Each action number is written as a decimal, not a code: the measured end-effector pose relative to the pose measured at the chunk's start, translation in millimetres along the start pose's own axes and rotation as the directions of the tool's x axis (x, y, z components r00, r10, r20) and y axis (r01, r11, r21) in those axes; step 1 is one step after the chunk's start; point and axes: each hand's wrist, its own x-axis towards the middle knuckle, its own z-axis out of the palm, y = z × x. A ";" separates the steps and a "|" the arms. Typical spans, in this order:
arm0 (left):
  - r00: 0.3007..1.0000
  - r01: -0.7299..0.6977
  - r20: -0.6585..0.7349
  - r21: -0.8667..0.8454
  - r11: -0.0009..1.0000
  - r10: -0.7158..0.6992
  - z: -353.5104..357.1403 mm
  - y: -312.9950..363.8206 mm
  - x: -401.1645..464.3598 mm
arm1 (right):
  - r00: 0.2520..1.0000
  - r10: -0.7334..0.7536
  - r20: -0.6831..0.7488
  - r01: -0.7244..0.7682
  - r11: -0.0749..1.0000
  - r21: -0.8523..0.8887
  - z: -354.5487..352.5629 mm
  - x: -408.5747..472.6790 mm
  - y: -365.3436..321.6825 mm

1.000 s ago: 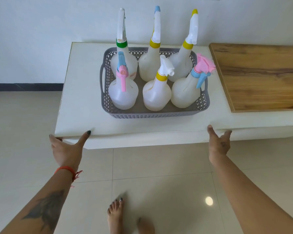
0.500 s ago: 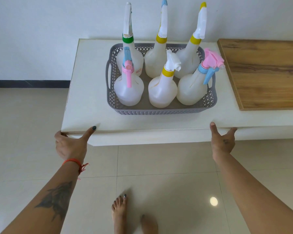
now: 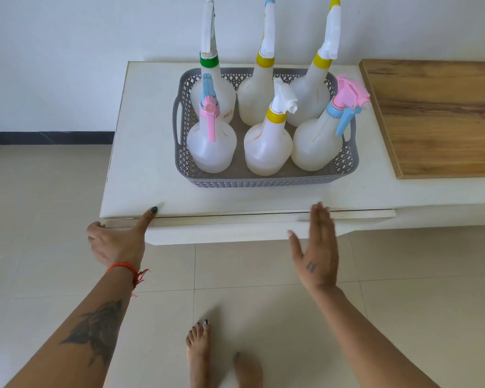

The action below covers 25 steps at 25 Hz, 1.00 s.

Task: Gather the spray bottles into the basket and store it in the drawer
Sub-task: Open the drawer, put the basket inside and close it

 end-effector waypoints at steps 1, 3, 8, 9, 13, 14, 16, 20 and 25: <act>1.000 0.004 0.012 0.010 1.000 -0.004 0.6 0.4 -1.0 | 0.994 -0.090 0.059 0.090 0.996 -0.013 4.5 -4.6 -2.6; 0.999 0.030 0.025 0.008 1.000 -0.030 2.2 -0.1 -4.8 | 0.975 -0.167 0.144 0.174 0.984 -0.037 10.9 -10.3 -6.7; 0.892 -0.445 0.003 0.186 0.876 0.453 21.5 -13.2 -73.8 | 0.966 -0.154 0.210 0.181 0.977 -0.116 9.7 -19.0 -7.6; 0.797 -0.602 0.088 0.195 0.775 0.597 29.0 -15.8 -95.0 | 0.965 -0.156 0.211 0.185 0.975 -0.124 8.0 -20.3 -7.9; 0.571 -0.813 0.445 0.193 0.549 0.690 60.0 -8.9 -152.2 | 0.963 -0.171 0.206 0.207 0.964 -0.168 5.5 -22.3 -10.9; 0.567 -0.813 0.505 0.219 0.539 0.651 64.8 -3.8 -157.5 | 0.965 -0.168 0.202 0.204 0.964 -0.173 5.2 -22.4 -11.7; 0.566 -0.814 0.588 0.287 0.505 0.578 73.3 -2.1 -159.4 | 0.968 -0.150 0.202 0.186 0.968 -0.170 4.3 -22.9 -13.2; 0.526 -0.848 0.624 0.333 0.413 0.578 68.8 -13.7 -164.0 | 0.969 -0.146 0.201 0.174 0.976 -0.128 1.4 -33.1 -12.4; 0.511 -0.856 0.626 0.309 0.414 0.589 59.4 -37.6 -174.9 | 0.972 -0.147 0.183 0.170 0.979 -0.114 -3.9 -58.3 -8.3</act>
